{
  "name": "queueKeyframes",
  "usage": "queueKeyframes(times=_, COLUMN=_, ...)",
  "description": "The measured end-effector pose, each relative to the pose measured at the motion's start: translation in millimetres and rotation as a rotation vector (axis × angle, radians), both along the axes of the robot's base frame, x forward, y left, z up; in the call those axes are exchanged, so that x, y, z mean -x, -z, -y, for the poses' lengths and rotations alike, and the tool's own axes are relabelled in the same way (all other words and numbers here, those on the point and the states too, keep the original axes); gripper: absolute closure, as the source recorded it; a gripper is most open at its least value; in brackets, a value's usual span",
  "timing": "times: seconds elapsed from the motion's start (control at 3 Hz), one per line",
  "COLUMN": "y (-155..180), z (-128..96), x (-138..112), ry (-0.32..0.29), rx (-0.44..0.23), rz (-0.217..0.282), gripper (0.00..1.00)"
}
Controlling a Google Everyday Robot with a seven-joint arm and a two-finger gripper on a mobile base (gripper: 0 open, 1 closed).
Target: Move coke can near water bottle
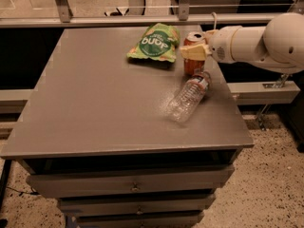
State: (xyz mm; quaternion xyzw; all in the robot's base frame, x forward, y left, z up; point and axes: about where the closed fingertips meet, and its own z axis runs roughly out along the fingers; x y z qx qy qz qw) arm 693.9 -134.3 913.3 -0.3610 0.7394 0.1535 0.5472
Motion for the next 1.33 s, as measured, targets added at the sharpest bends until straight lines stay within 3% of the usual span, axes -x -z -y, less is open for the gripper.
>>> queueKeyframes(times=1.0, y=9.1, z=1.8, x=7.1, ry=0.017, rx=-0.025, rz=-0.030, gripper=0.15)
queueKeyframes(times=1.33, y=7.5, z=-1.0, x=9.2, ry=0.010, rx=-0.037, rz=-0.042, gripper=0.00)
